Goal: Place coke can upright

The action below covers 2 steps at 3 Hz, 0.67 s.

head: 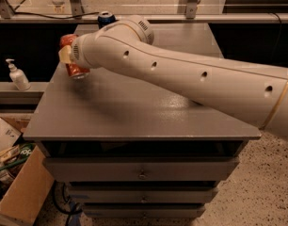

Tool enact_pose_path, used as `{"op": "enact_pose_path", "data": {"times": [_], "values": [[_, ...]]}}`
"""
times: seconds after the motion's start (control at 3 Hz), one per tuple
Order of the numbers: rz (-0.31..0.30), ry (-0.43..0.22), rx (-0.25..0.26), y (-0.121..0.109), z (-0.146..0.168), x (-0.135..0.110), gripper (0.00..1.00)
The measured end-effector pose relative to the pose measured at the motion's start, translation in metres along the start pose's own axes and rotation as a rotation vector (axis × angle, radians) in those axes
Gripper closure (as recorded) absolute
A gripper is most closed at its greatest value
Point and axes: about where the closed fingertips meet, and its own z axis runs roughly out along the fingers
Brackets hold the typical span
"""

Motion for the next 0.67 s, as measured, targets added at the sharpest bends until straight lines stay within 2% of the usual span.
{"op": "enact_pose_path", "data": {"times": [0.33, 0.67], "values": [[0.000, 0.000, 0.000, 0.0000, 0.0000, 0.0000, 1.00], [-0.039, 0.001, 0.018, -0.0067, -0.0001, -0.0004, 1.00]]}}
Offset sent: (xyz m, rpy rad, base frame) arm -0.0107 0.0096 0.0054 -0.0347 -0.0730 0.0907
